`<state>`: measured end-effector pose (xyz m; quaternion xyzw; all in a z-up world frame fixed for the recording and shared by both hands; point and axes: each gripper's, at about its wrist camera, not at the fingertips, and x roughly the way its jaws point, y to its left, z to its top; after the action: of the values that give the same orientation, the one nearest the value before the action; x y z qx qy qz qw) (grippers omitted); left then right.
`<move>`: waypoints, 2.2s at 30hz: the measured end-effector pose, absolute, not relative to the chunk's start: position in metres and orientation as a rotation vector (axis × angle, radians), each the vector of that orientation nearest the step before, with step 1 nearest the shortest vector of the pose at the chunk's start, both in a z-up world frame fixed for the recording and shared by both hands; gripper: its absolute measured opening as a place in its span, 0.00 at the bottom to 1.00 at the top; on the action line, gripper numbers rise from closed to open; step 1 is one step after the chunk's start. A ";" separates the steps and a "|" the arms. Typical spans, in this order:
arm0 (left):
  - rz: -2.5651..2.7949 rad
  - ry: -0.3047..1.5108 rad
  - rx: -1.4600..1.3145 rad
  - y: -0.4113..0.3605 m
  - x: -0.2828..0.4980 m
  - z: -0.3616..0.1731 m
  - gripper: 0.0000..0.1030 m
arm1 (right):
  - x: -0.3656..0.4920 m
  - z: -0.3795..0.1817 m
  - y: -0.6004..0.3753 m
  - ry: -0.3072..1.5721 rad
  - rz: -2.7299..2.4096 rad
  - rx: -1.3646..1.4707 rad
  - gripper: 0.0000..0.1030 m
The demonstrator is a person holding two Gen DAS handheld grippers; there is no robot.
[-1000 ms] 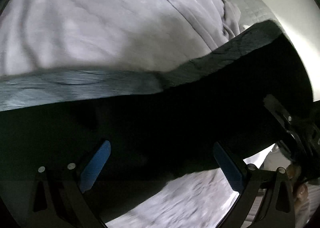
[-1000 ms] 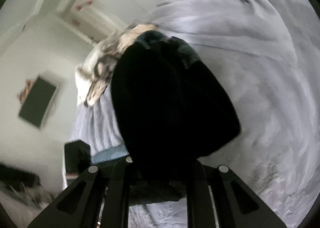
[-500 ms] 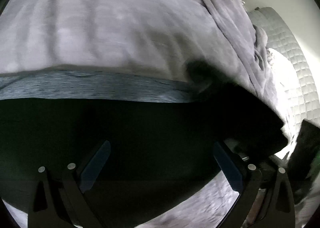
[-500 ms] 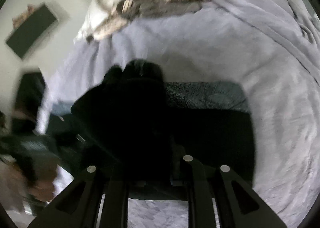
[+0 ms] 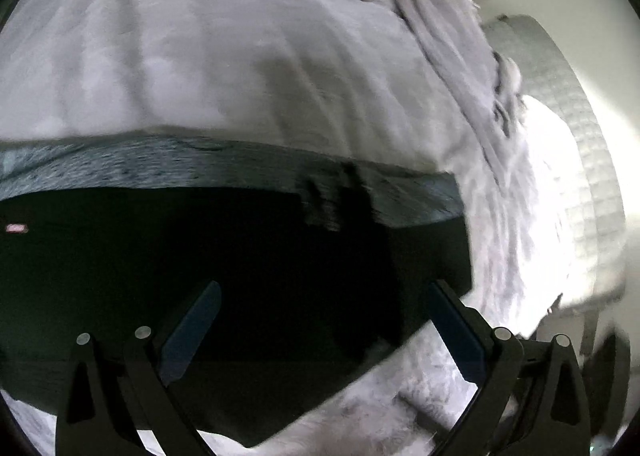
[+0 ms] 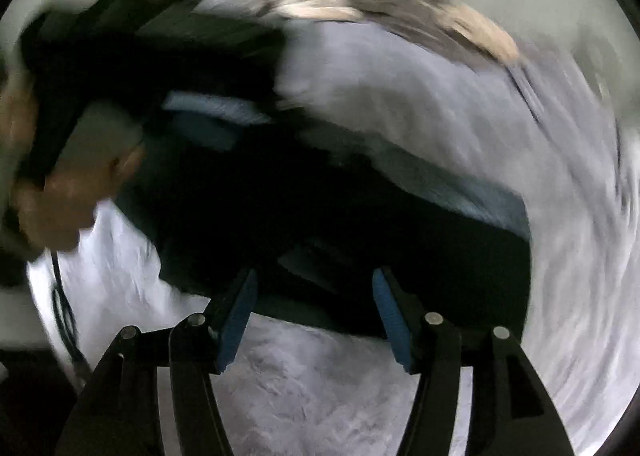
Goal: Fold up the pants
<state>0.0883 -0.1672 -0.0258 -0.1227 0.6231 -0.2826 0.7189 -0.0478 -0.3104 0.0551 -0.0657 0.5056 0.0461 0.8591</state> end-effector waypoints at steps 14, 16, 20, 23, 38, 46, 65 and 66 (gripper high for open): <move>-0.783 1.440 -0.179 -0.249 0.083 -0.031 0.75 | -0.053 0.046 -0.532 1.051 -0.224 0.614 0.62; -0.794 1.459 -0.187 -0.254 0.086 -0.037 0.75 | -0.053 0.034 -0.536 1.078 -0.224 0.618 0.62; -0.806 1.527 -0.139 -0.264 0.085 -0.051 0.04 | -0.051 0.023 -0.535 1.113 -0.199 0.626 0.62; -0.805 1.490 -0.168 -0.253 0.081 -0.043 0.04 | -0.049 0.033 -0.539 1.084 -0.149 0.635 0.62; -0.743 1.454 -0.099 -0.234 0.066 -0.052 0.04 | 0.015 0.005 -0.555 1.170 0.064 0.771 0.37; -0.659 1.465 -0.080 -0.243 0.066 -0.060 0.08 | 0.028 -0.013 -0.516 1.262 -0.176 0.469 0.52; -0.459 1.358 0.001 -0.176 0.053 -0.035 0.80 | 0.080 -0.001 -0.381 1.232 0.207 0.588 0.20; -0.445 1.359 0.004 -0.172 0.053 -0.036 0.79 | 0.079 -0.013 -0.371 1.260 0.214 0.603 0.20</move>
<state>0.0531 -0.1715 -0.0364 0.0017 0.6230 -0.2039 0.7552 0.0788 -0.3713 -0.0126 0.2770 0.5790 0.0985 0.7604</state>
